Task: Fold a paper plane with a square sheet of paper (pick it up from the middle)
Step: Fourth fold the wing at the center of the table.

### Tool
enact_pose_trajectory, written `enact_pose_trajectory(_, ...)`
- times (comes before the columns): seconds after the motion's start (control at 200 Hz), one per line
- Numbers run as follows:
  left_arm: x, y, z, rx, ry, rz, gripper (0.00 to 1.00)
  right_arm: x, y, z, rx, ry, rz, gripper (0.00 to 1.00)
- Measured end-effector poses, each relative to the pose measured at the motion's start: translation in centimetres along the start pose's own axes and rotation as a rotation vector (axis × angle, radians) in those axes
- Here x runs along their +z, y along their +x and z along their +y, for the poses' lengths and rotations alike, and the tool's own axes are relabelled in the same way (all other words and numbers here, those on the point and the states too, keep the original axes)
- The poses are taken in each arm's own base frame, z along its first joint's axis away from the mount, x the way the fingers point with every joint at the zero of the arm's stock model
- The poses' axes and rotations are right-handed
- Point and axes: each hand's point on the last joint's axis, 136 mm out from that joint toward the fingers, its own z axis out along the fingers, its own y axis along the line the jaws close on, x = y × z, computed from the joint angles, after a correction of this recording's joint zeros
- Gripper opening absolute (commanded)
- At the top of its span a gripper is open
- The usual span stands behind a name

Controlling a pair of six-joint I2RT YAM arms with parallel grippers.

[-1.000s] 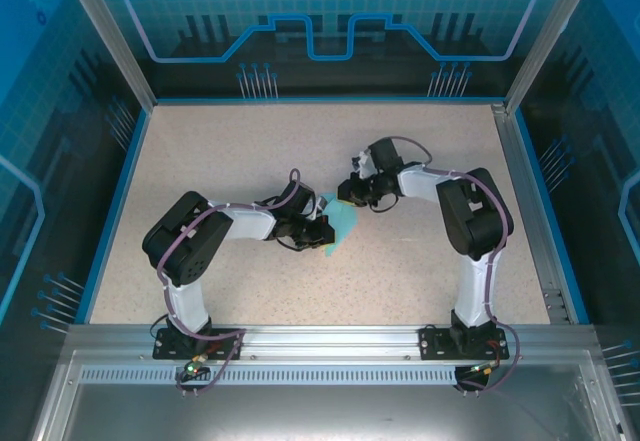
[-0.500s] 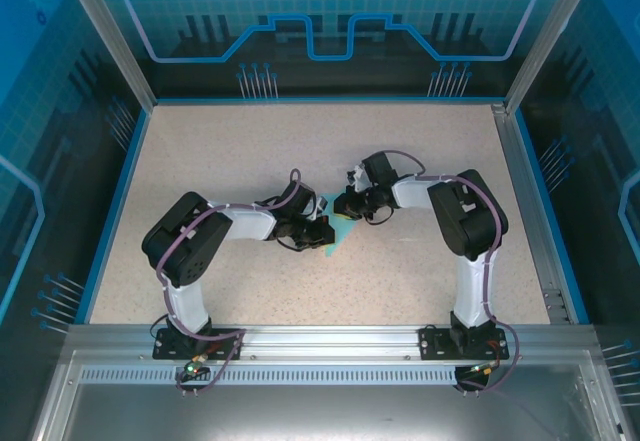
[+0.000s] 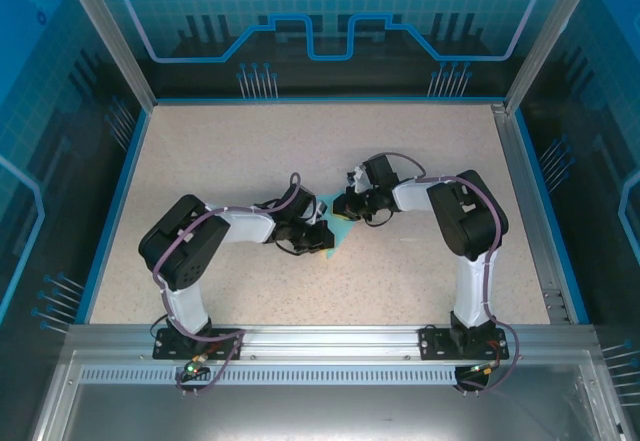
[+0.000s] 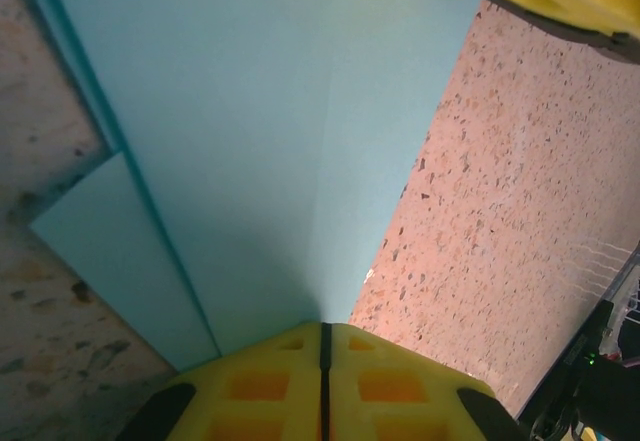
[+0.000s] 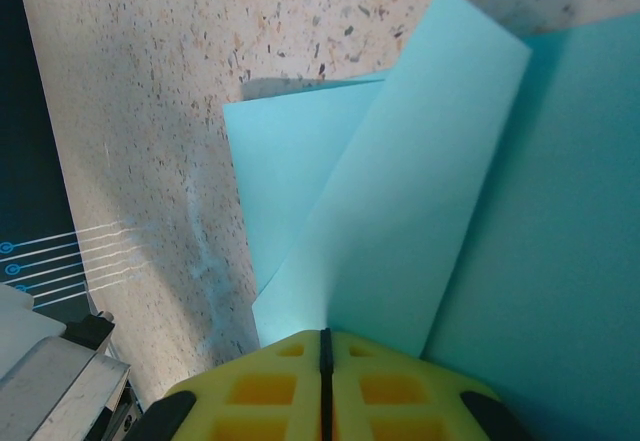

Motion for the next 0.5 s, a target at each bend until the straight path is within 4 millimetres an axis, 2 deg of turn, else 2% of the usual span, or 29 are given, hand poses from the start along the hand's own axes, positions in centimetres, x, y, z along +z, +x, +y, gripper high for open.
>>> enact_pose_trajectory(0.5, 0.4, 2.3, -0.4, 0.049, -0.010, 0.049, 0.11, 0.1, 0.6, 0.1, 0.005, -0.015, 0.024, 0.09)
